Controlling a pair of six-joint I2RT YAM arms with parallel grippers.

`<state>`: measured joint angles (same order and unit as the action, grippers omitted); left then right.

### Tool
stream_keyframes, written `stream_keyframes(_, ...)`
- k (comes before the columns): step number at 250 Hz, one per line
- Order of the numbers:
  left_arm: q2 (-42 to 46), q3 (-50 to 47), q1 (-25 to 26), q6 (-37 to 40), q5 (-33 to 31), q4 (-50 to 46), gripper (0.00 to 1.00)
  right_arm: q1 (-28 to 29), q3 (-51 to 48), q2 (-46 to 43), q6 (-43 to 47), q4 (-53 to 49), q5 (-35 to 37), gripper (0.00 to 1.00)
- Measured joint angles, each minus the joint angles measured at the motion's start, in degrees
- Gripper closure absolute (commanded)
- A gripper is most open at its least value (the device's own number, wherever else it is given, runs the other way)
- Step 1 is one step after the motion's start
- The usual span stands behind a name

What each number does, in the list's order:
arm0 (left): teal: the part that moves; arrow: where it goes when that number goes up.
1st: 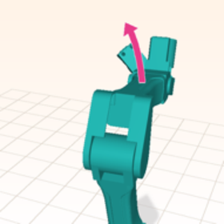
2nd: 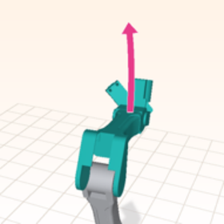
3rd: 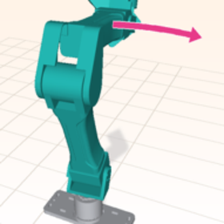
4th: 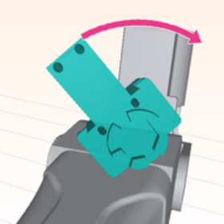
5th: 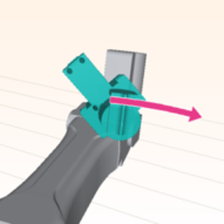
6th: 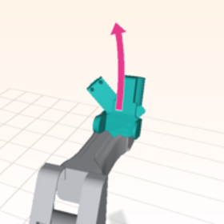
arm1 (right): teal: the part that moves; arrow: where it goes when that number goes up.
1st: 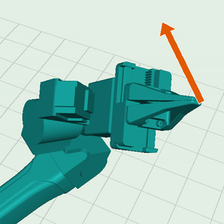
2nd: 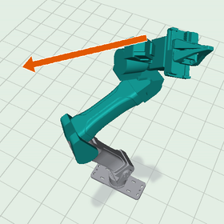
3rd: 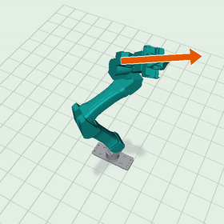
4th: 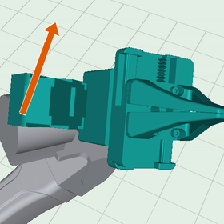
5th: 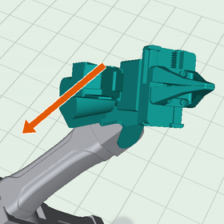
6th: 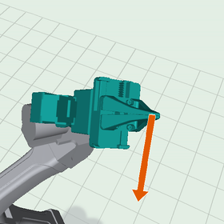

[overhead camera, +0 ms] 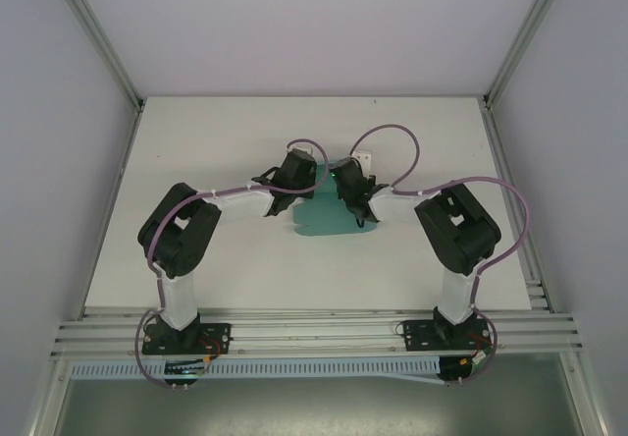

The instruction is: Assemble paper box

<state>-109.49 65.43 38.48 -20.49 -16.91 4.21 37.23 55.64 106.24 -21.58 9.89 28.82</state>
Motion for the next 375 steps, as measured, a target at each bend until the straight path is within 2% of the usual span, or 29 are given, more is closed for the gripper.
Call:
stream_keyframes(59, 0.28, -0.02, -1.01, -0.22, -1.84, -1.57, 1.0, -2.32, -2.27, 0.0, 3.98, 7.69, -9.51, 0.75)
stream_keyframes(79, 0.37, -0.02, -1.36, -0.2, -2.49, -2.05, 1.0, -2.71, -3.08, 0.0, 4.85, 9.4, -12.09, 0.67)
stream_keyframes(149, 0.59, -0.02, -1.55, -0.17, -3.08, -2.8, 1.0, -5.49, -4.07, -0.33, 4.98, 11.26, -19.65, 0.62)
stream_keyframes(176, 0.61, -0.07, -1.57, -0.17, -3.13, -2.82, 1.0, -6.51, -4.07, -0.33, 4.33, 11.1, -22.16, 0.51)
stream_keyframes(235, 0.61, -0.07, -1.57, -0.17, -3.15, -2.93, 1.0, -8.76, -3.74, -0.33, 4.33, 10.36, -29.09, 0.49)
stream_keyframes(375, 0.63, -0.07, -1.62, -0.17, -4.83, -3.54, 1.0, -9.4, 0.42, 1.11, 4.11, 6.29, -33.53, 0.51)
